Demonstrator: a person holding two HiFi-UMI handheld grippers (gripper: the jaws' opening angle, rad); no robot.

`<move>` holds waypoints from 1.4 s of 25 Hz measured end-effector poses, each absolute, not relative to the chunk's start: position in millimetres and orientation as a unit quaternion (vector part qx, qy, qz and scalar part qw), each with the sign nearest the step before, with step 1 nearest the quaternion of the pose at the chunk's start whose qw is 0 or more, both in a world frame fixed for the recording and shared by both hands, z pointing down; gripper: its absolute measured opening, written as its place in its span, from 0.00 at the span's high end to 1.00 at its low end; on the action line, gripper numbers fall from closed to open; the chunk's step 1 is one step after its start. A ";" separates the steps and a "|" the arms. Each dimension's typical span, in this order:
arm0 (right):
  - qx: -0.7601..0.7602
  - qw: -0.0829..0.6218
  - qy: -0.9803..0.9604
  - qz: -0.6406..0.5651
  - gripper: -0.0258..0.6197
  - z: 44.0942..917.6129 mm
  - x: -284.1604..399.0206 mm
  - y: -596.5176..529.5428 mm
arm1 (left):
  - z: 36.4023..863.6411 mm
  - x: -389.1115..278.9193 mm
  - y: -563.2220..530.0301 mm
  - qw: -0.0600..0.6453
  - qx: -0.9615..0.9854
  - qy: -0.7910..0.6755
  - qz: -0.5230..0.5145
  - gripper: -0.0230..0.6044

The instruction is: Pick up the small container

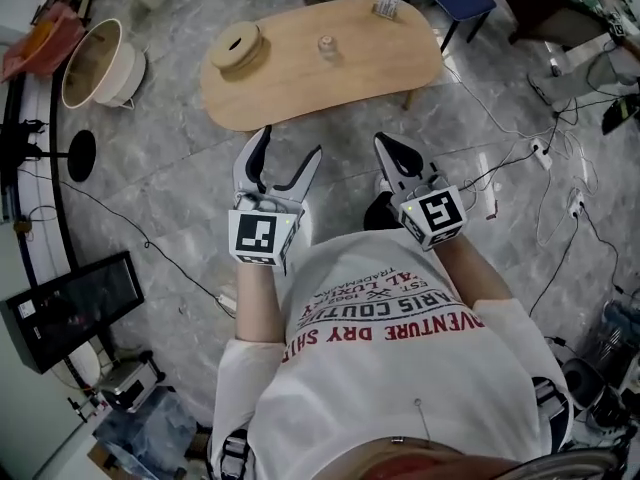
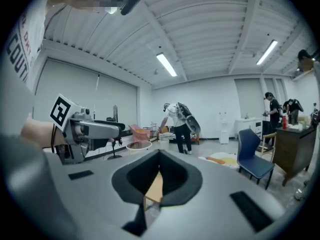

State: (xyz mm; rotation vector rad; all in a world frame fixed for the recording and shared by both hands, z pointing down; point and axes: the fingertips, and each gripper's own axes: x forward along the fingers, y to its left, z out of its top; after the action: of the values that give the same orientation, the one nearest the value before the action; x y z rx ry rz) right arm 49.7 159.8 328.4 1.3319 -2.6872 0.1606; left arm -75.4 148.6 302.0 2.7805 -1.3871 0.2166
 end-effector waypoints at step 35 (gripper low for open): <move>0.369 0.155 -0.902 0.160 0.95 556.9 110.4 -236.1 | 613.3 17.0 -212.3 0.135 0.843 -0.493 0.168 0.28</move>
State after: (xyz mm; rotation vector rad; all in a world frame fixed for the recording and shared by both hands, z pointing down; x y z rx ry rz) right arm 110.4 -236.1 556.9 1.0572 -2.5851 0.4583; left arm 17.0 -212.3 613.3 2.4414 -1.4297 0.4861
